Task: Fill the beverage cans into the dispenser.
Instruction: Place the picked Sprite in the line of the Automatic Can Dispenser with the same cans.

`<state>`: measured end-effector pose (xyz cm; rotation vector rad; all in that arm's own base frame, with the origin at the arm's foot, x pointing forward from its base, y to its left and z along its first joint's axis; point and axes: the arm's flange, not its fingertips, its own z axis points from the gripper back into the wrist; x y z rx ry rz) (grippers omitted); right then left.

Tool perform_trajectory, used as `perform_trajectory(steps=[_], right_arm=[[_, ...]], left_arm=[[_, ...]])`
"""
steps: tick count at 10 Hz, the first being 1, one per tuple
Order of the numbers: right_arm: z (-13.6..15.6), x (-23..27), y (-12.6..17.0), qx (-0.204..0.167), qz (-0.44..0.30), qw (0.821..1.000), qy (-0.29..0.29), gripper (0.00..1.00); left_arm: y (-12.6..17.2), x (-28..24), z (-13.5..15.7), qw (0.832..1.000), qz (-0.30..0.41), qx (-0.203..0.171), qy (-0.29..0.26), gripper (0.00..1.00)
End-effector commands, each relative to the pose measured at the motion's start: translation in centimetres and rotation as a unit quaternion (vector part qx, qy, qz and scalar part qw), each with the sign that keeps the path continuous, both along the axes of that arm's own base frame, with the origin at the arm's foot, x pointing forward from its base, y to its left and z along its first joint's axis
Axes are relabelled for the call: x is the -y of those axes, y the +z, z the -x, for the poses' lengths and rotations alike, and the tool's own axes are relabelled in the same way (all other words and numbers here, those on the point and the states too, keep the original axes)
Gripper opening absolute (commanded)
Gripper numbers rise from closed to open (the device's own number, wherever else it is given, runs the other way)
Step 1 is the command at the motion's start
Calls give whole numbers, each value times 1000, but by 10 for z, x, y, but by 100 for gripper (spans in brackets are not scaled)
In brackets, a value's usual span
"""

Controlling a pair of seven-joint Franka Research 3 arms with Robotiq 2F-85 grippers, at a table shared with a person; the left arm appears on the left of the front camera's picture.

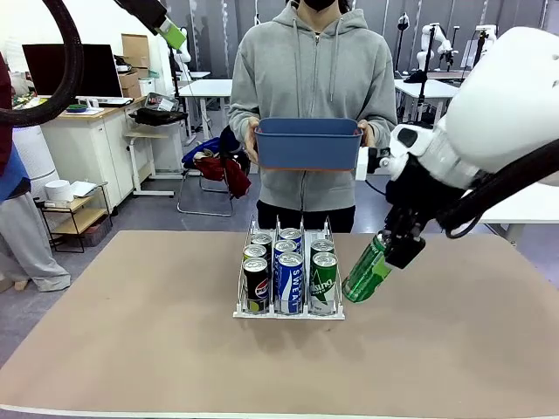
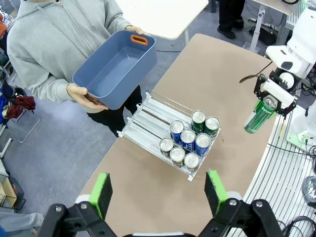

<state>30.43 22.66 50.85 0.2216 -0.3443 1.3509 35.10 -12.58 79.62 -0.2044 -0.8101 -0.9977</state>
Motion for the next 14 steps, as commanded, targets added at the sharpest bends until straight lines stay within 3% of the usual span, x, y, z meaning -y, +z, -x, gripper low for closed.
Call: perform_trajectory(steps=[1, 6, 7, 8, 12, 14], right_arm=[[-10, -12, -14, 7, 5, 1000, -4, 58], [-44, -38, -51, 22, 11, 1000, 17, 58], [-47, -41, -55, 10, 13, 999, 32, 58], [-32, -30, -51, 2, 10, 1000, 9, 58], [-38, -33, -57, 0, 12, 1000, 13, 58], [-67, -40, -67, 40, 3, 999, 13, 58]], left_arm=[[-5, -2, 3, 1000, 5, -4, -5, 100], [-5, -2, 3, 1000, 5, -4, -5, 100], [-5, -2, 3, 1000, 5, -4, -5, 100], [-5, -2, 3, 1000, 5, -4, -5, 100], [-5, -2, 3, 1000, 5, -4, -5, 100], [-5, -2, 3, 1000, 5, -4, -5, 100]])
